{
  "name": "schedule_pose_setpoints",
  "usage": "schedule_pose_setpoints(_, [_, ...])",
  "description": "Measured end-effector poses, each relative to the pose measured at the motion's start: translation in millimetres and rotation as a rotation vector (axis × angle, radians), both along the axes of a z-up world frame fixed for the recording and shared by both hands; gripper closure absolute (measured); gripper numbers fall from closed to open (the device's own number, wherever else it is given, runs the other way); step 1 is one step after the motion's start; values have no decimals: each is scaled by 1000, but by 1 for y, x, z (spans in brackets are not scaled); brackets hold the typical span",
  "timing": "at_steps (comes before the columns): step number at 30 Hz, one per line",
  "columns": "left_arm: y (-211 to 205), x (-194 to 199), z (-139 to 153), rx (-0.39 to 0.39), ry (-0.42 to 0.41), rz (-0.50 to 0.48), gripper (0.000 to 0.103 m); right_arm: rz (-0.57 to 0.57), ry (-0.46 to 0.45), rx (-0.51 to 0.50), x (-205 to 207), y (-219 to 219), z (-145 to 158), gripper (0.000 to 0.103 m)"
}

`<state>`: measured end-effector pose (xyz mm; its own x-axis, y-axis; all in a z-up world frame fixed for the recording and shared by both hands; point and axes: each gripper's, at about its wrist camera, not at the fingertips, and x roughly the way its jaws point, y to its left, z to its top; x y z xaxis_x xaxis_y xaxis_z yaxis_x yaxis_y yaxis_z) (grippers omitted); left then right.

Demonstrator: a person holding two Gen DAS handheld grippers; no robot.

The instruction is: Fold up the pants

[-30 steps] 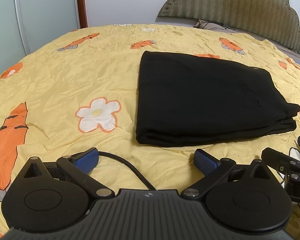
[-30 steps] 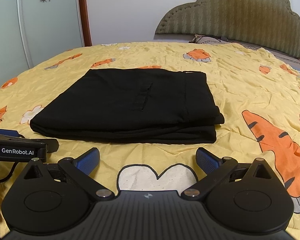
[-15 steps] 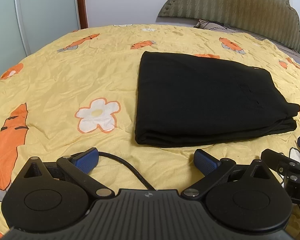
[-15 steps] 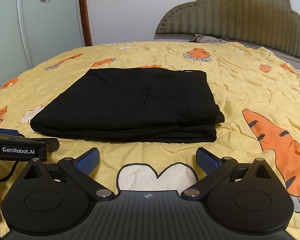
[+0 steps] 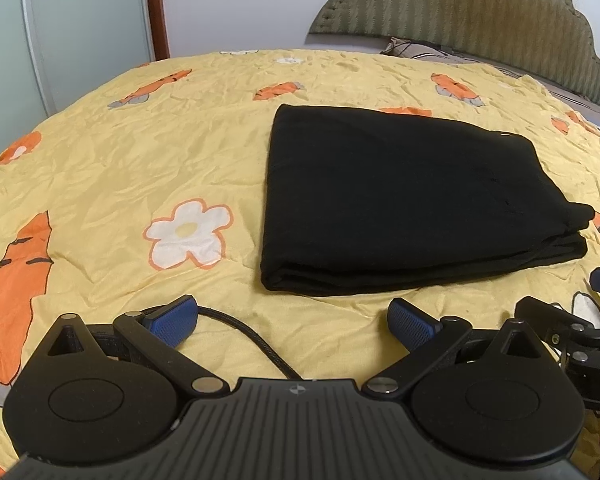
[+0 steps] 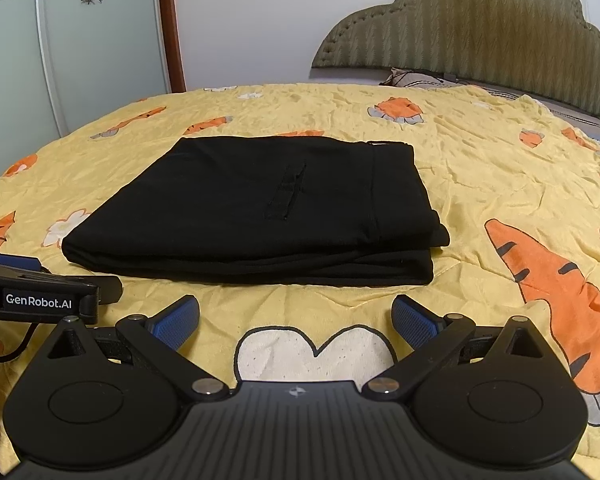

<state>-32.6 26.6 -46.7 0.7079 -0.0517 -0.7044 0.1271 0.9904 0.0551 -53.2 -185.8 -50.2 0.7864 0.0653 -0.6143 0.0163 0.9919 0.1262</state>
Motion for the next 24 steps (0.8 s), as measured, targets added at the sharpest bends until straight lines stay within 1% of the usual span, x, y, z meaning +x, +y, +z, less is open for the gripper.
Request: schedule_pose_setpoints(24, [2,1,0,-5,0,14,1,1,9,2,-1,-1,-1,0])
